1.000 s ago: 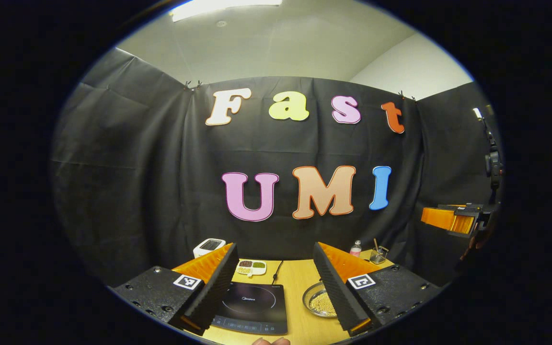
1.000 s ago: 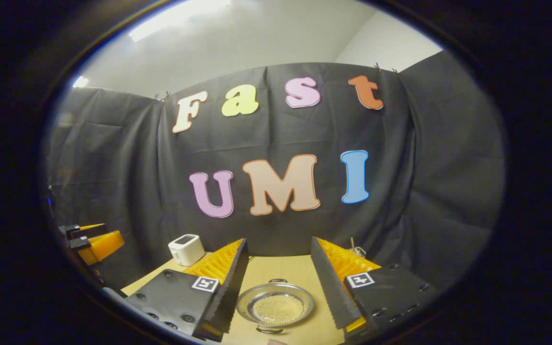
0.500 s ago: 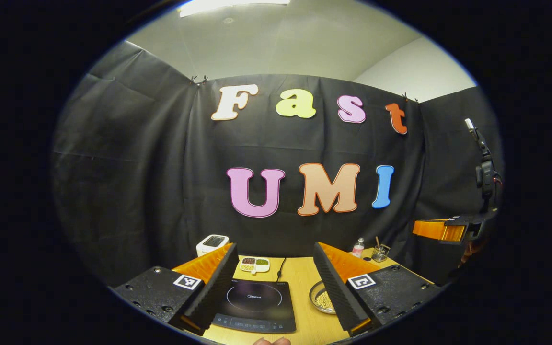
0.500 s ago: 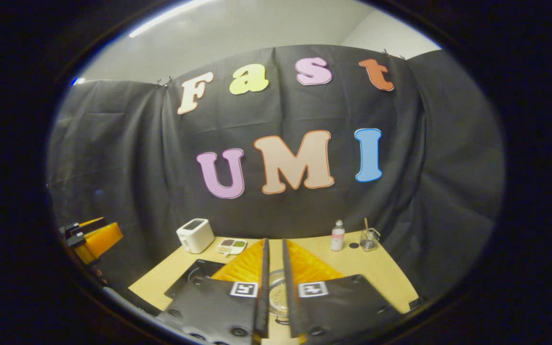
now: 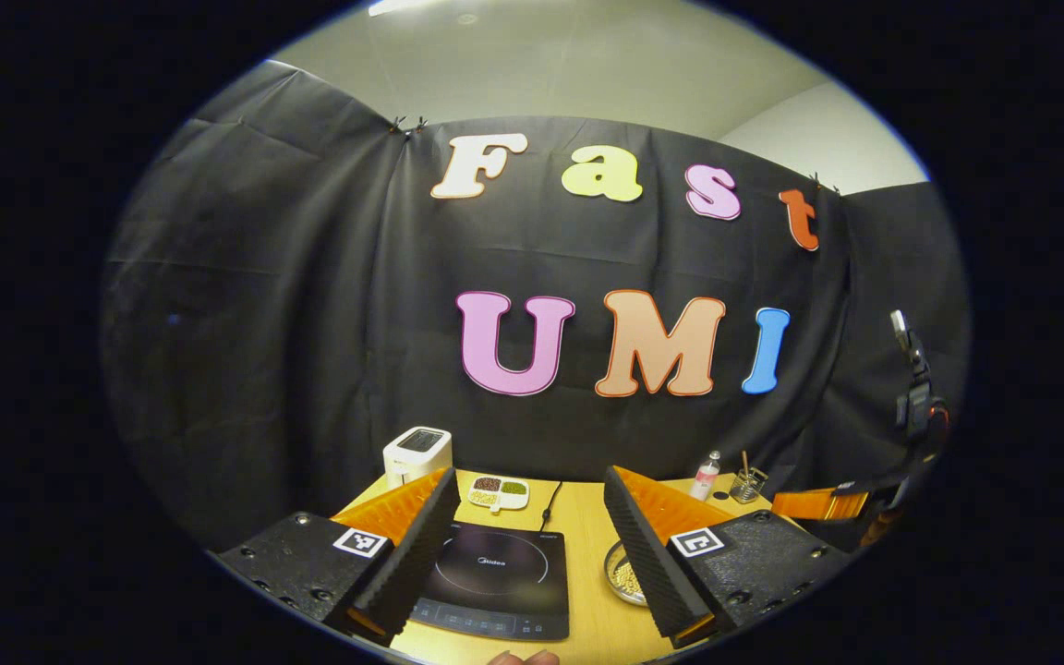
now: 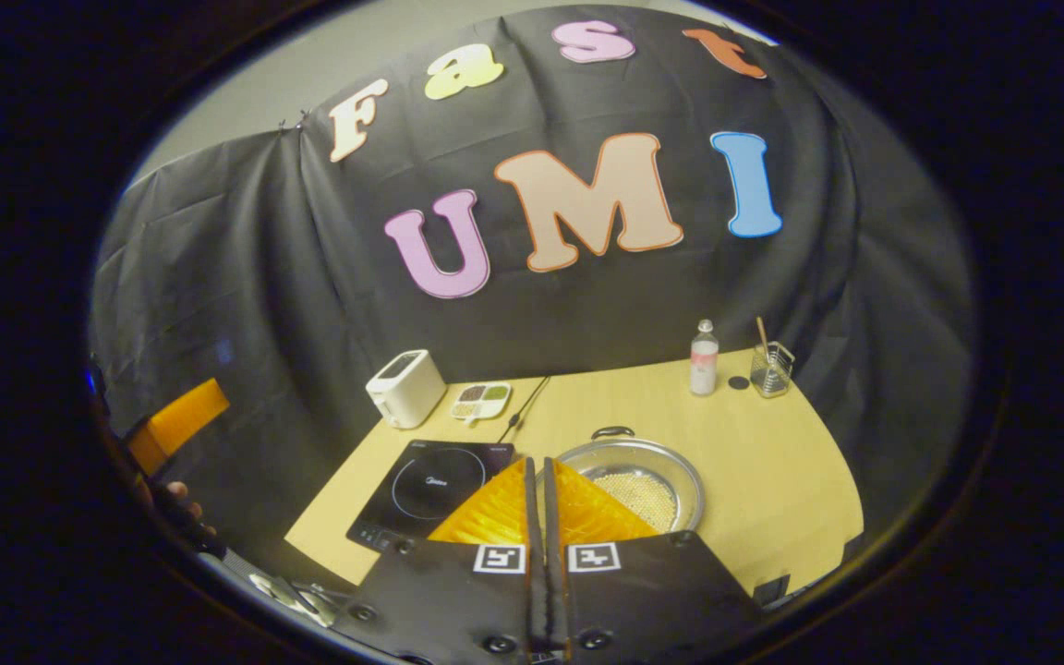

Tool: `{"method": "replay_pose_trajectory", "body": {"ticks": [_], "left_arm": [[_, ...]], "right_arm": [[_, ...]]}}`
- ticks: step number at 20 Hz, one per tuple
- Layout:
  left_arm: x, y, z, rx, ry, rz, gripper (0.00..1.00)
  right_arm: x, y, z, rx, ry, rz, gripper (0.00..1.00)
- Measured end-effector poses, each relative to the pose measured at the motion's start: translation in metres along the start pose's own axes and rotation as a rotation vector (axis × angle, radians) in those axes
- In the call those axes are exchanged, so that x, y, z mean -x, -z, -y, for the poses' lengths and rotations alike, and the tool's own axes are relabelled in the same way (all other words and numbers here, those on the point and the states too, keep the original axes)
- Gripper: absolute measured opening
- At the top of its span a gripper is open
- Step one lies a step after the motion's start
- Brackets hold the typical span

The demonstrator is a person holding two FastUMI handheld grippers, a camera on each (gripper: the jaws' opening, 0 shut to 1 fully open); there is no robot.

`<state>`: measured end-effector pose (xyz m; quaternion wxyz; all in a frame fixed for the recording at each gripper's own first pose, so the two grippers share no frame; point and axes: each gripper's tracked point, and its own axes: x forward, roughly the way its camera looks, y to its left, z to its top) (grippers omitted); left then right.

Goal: First push the handle of the pot to place it horizontally, then grasp the pot with both hands and set it on the induction cooktop.

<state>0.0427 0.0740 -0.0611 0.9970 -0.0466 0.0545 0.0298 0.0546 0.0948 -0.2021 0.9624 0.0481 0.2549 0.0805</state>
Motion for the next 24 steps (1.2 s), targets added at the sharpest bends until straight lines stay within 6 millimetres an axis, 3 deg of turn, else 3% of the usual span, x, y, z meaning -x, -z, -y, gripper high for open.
{"method": "replay_pose_trajectory", "body": {"ticks": [3,8,9,10,14,17,20,23,24], "left_arm": [[-0.024,0.001,0.001,-0.019,-0.033,-0.016,0.92],[-0.058,0.015,0.010,-0.013,-0.085,-0.066,0.95],[-0.065,0.017,0.012,-0.021,-0.095,-0.071,0.92],[-0.070,0.019,0.011,-0.034,-0.109,-0.080,0.95],[-0.085,0.032,0.014,-0.049,-0.099,-0.120,0.92],[-0.104,0.039,0.001,-0.062,-0.068,-0.134,0.95],[-0.118,0.044,-0.012,-0.057,-0.019,-0.139,0.92],[-0.127,0.061,-0.021,-0.022,0.041,-0.171,0.95],[-0.131,0.067,-0.024,-0.014,0.061,-0.180,0.92]], "right_arm": [[-0.017,0.008,0.010,0.013,-0.031,-0.030,0.00],[-0.060,0.051,0.018,-0.012,-0.114,-0.179,0.00],[-0.067,0.063,0.017,-0.025,-0.135,-0.208,0.00],[-0.071,0.078,0.015,-0.029,-0.151,-0.251,0.00],[-0.086,0.144,0.014,-0.017,-0.151,-0.422,0.02],[-0.093,0.170,0.014,-0.015,-0.114,-0.491,0.02],[-0.104,0.191,0.007,-0.028,-0.071,-0.539,0.00],[-0.107,0.216,0.001,-0.032,-0.032,-0.609,0.03],[-0.110,0.224,0.004,-0.037,-0.006,-0.622,0.00]]}}
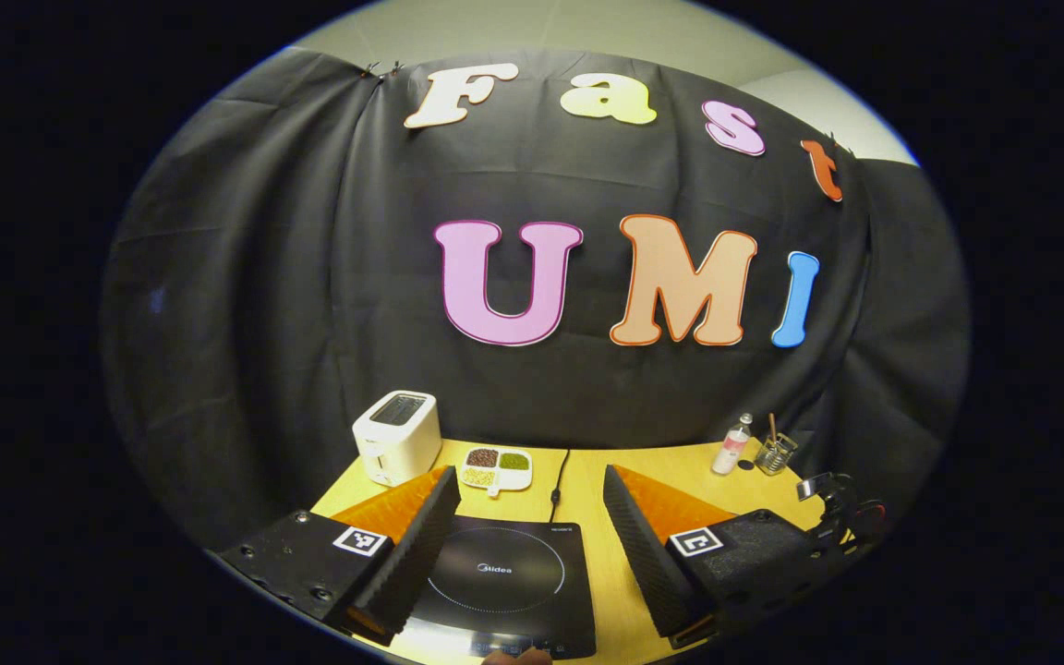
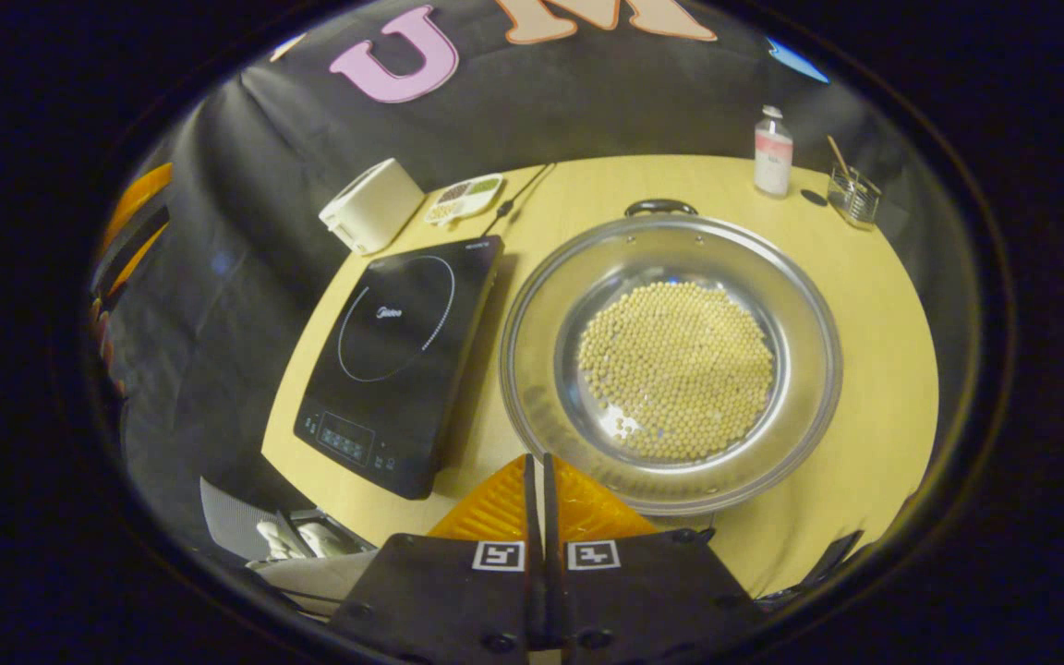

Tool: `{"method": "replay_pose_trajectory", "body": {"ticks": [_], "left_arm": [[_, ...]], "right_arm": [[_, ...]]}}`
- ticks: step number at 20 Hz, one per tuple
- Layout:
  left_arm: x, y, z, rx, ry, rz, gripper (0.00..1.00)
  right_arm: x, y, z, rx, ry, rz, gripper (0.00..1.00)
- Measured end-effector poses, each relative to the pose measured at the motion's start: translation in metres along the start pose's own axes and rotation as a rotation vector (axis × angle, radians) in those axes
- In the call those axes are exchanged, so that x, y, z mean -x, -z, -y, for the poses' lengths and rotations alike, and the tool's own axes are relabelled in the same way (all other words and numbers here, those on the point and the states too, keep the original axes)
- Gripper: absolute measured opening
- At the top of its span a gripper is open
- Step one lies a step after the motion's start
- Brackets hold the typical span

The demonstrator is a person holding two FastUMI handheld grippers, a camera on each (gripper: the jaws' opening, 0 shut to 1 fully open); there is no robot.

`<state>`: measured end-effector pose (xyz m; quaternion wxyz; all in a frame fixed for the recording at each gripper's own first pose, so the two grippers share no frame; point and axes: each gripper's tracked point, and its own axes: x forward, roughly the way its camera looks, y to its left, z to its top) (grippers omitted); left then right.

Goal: First push the handle of the pot to place it horizontally, then grasp the pot with both hands and set it on the induction cooktop.

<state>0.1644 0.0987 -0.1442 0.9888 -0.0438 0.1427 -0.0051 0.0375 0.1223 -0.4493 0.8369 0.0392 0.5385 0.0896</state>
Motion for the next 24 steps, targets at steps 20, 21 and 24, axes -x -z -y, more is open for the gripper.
{"method": "replay_pose_trajectory", "body": {"ticks": [20,21,24], "left_arm": [[-0.024,0.042,-0.013,0.041,0.108,-0.094,0.95],[-0.024,0.046,-0.008,0.040,0.111,-0.099,0.95],[-0.025,0.052,0.002,0.026,0.102,-0.123,0.95]], "right_arm": [[-0.013,0.060,0.083,-0.108,0.242,-0.179,0.03],[-0.013,0.058,0.092,-0.109,0.249,-0.178,0.03],[-0.011,0.053,0.118,-0.111,0.268,-0.183,0.03]]}}
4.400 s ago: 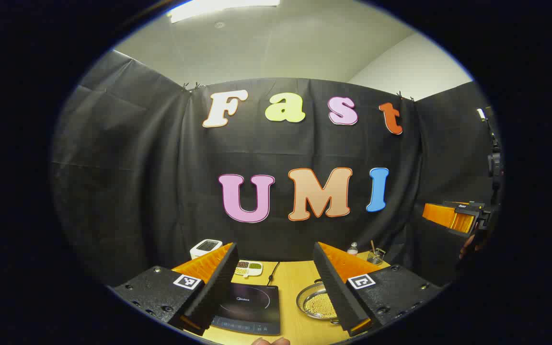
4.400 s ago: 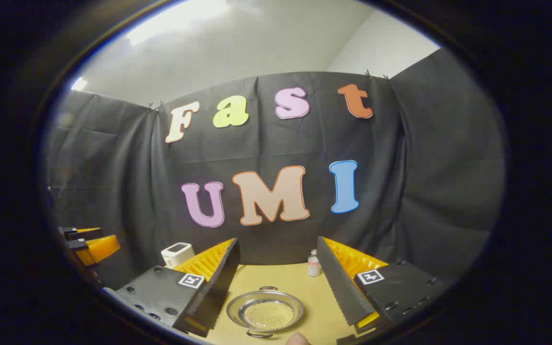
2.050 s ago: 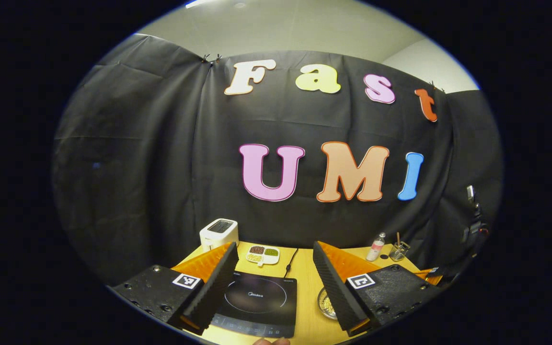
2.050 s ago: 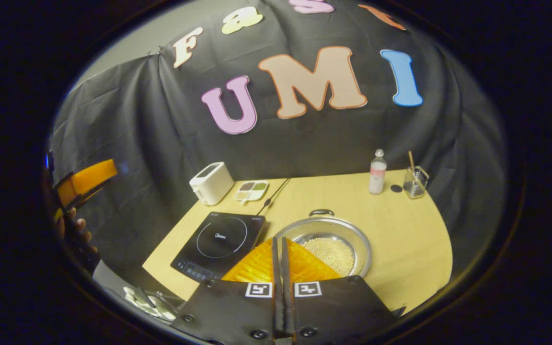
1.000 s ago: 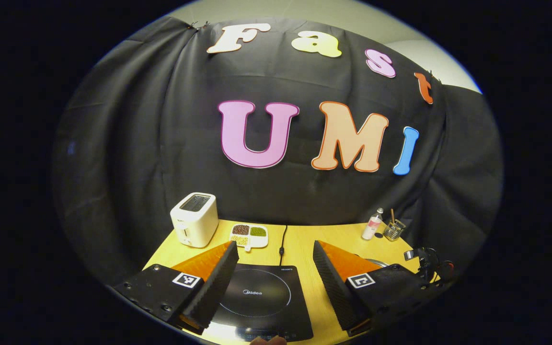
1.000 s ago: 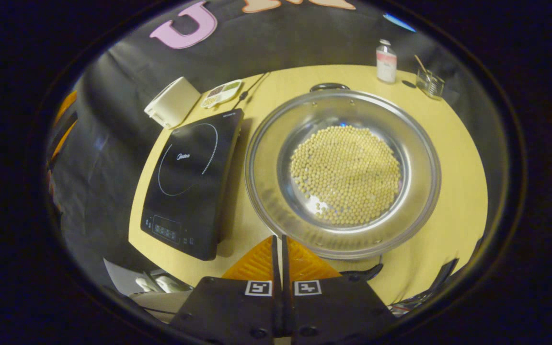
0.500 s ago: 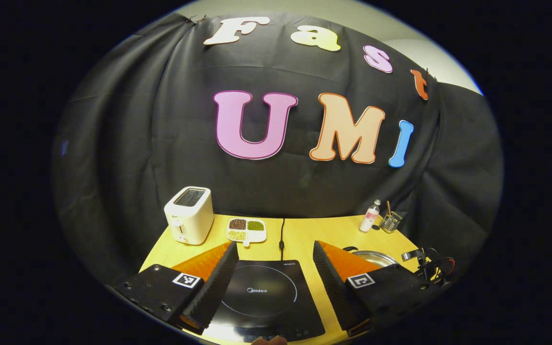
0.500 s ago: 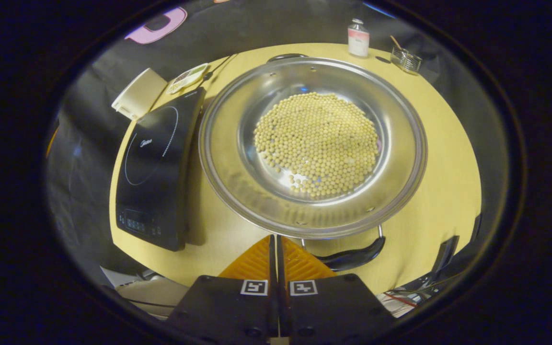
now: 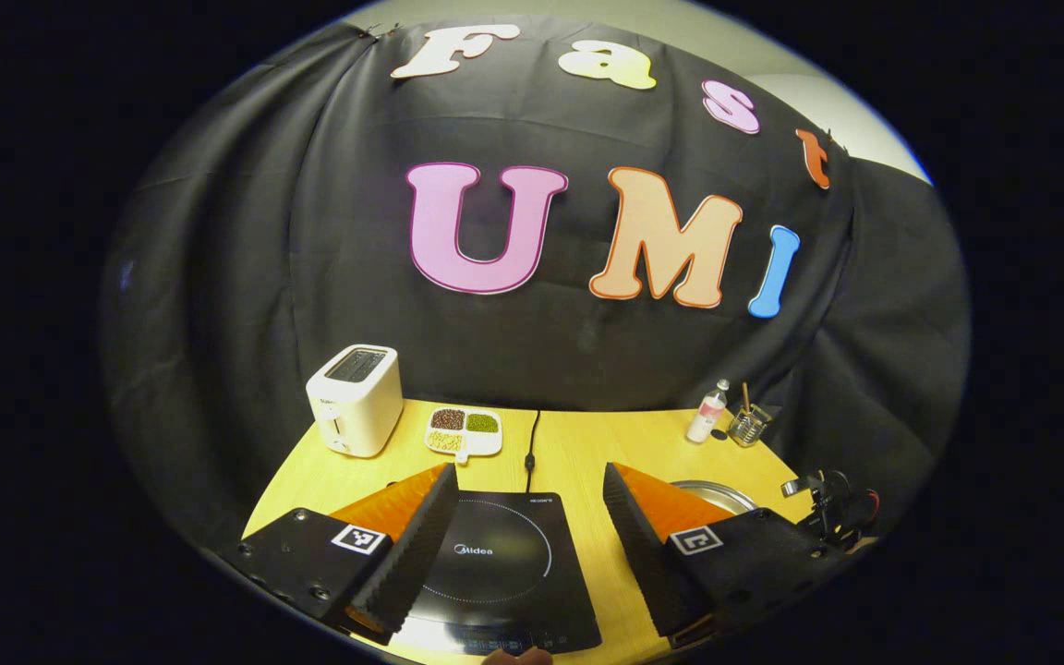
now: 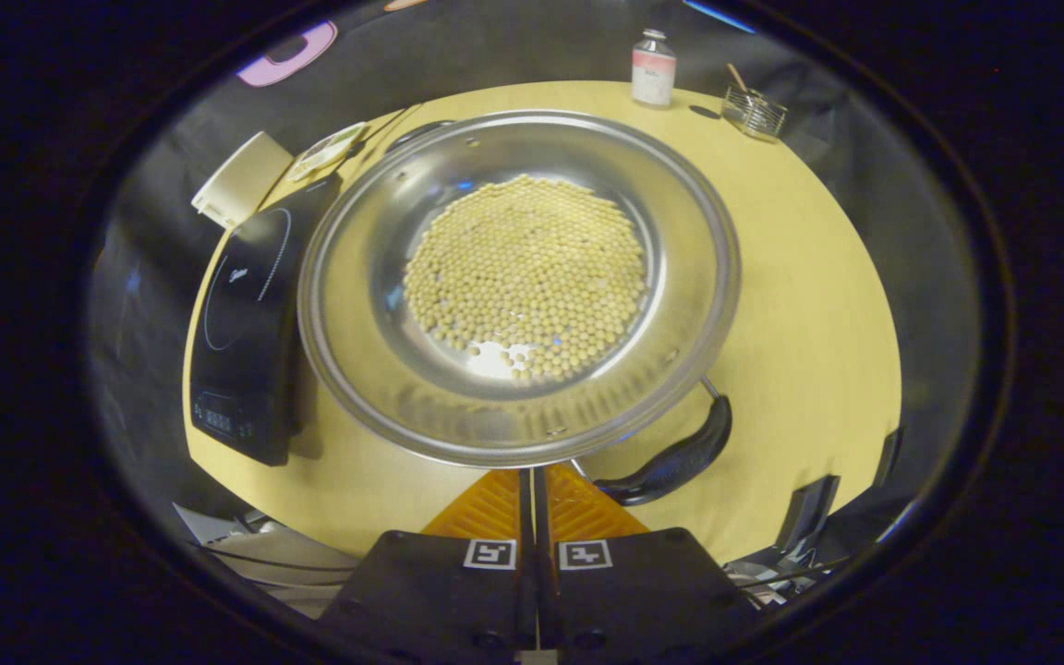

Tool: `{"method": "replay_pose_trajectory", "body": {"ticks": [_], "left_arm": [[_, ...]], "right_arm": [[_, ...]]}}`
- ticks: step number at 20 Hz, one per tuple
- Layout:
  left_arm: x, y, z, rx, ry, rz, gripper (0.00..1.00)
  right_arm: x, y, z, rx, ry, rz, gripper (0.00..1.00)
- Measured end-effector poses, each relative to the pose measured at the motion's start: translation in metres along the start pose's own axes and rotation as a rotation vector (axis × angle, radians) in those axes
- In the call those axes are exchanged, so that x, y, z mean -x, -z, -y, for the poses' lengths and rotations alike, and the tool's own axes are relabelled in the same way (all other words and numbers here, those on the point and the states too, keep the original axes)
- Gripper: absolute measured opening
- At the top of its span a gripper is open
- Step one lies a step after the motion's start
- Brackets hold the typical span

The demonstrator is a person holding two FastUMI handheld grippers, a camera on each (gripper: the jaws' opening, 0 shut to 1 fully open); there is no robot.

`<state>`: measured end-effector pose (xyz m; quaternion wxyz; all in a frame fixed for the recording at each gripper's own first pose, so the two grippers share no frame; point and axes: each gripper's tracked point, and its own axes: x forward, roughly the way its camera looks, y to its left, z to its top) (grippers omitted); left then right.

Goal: First push the handle of the pot to place it horizontally, then grasp the pot with both hands and set it on the induction cooktop.

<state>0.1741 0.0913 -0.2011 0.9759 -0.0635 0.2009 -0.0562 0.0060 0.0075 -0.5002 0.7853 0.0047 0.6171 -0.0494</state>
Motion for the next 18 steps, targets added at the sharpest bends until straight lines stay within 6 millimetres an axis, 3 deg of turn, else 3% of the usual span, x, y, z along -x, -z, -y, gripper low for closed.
{"method": "replay_pose_trajectory", "body": {"ticks": [10,14,18], "left_arm": [[-0.002,0.007,0.035,-0.014,-0.065,-0.023,0.96],[-0.004,0.015,0.049,-0.010,-0.077,-0.051,0.96],[-0.009,0.024,0.061,0.011,-0.087,-0.082,0.96]], "right_arm": [[-0.013,-0.031,0.064,0.012,-0.013,-0.006,0.02],[-0.015,-0.053,0.090,0.015,-0.022,0.008,0.03],[-0.023,-0.079,0.102,0.015,-0.027,0.029,0.02]]}}
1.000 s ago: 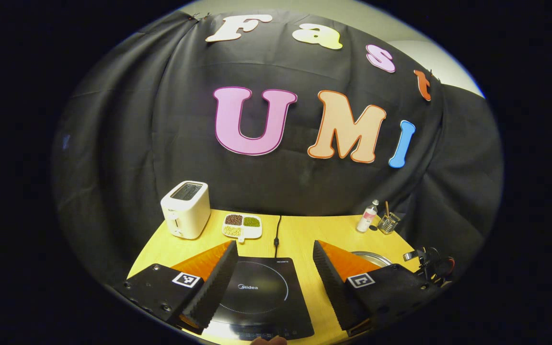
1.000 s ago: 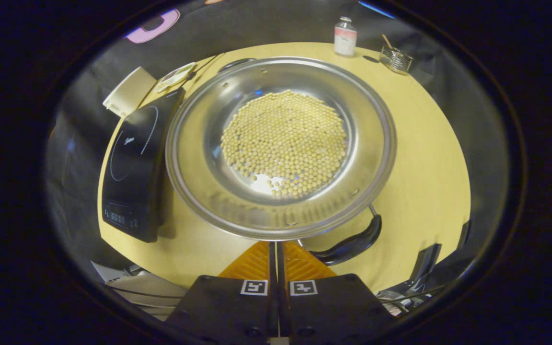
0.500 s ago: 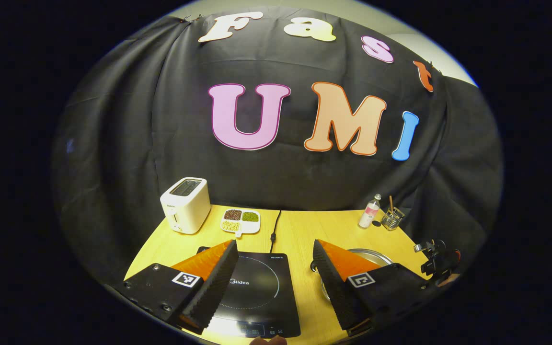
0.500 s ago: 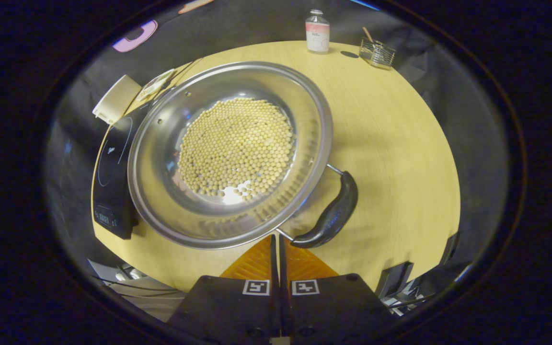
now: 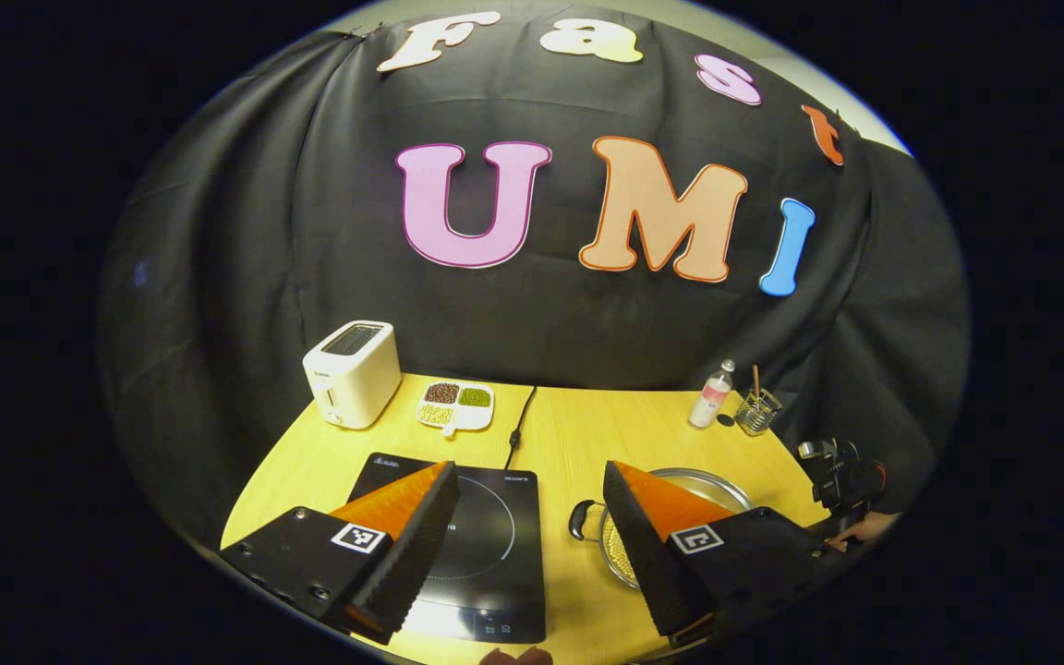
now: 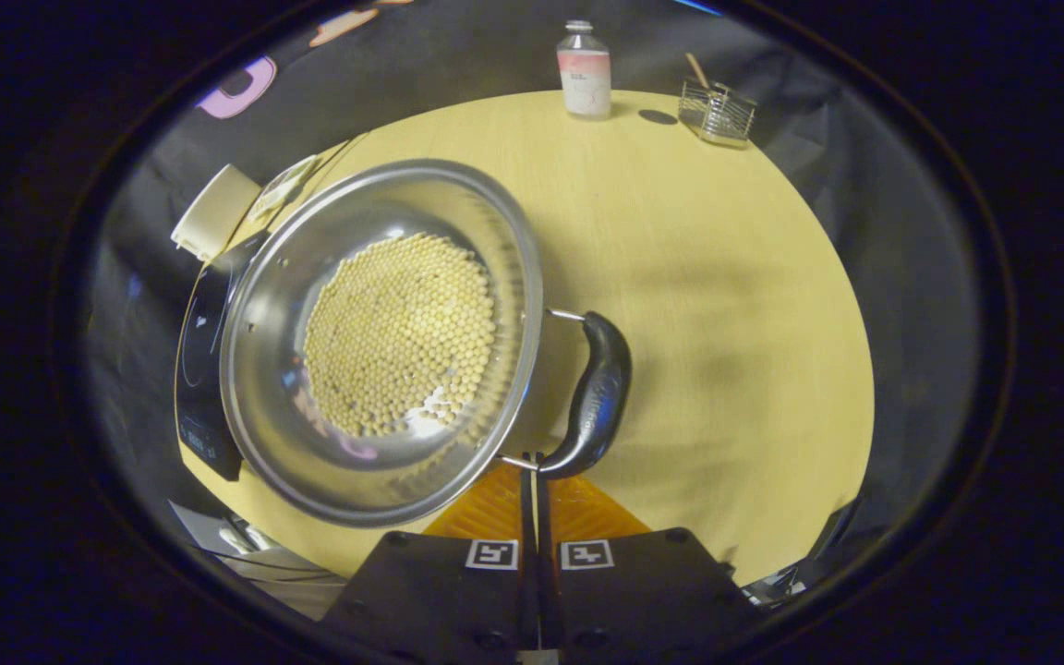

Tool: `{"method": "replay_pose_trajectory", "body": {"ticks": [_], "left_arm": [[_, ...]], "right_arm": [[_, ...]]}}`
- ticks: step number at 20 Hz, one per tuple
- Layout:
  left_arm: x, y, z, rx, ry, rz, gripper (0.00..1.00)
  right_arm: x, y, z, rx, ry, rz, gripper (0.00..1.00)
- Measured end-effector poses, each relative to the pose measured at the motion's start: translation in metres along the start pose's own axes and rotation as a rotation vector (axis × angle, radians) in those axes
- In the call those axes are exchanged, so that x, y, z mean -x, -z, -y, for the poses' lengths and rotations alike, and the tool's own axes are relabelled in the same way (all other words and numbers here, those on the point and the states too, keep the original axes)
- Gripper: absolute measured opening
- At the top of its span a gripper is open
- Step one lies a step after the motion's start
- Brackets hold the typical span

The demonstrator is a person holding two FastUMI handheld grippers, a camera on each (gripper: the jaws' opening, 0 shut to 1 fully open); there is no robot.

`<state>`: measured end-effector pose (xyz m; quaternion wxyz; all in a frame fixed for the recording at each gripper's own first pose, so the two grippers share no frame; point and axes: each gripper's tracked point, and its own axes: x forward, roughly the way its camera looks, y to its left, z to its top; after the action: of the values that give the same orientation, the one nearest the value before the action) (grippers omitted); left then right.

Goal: First push the handle of the pot to place it horizontally, then grasp the pot with both hands and set it on the induction cooktop.

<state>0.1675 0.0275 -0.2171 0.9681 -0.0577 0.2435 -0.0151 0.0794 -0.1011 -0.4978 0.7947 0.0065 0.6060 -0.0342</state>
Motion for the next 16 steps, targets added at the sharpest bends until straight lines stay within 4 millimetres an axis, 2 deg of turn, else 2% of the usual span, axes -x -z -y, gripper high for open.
{"method": "replay_pose_trajectory", "body": {"ticks": [1,2,3,8,13,16], "left_arm": [[-0.001,0.002,0.003,-0.002,-0.003,-0.011,0.96],[-0.001,0.004,0.006,-0.004,-0.005,-0.019,0.92],[-0.002,0.005,0.010,-0.007,-0.006,-0.028,0.96],[-0.004,0.012,0.028,-0.012,-0.003,-0.057,0.96],[-0.021,0.041,0.050,0.014,0.070,-0.134,0.96],[-0.039,0.057,0.053,-0.001,0.114,-0.196,0.97]], "right_arm": [[-0.001,-0.006,0.003,-0.001,-0.002,0.004,0.02],[-0.003,-0.011,0.005,-0.007,-0.008,0.007,0.03],[-0.004,-0.017,0.008,-0.013,-0.014,0.010,0.03],[-0.009,-0.026,0.015,-0.042,-0.053,0.028,0.03],[0.005,-0.030,0.025,-0.062,-0.015,0.079,0.05],[0.017,-0.035,0.029,-0.101,-0.015,0.130,0.06]]}}
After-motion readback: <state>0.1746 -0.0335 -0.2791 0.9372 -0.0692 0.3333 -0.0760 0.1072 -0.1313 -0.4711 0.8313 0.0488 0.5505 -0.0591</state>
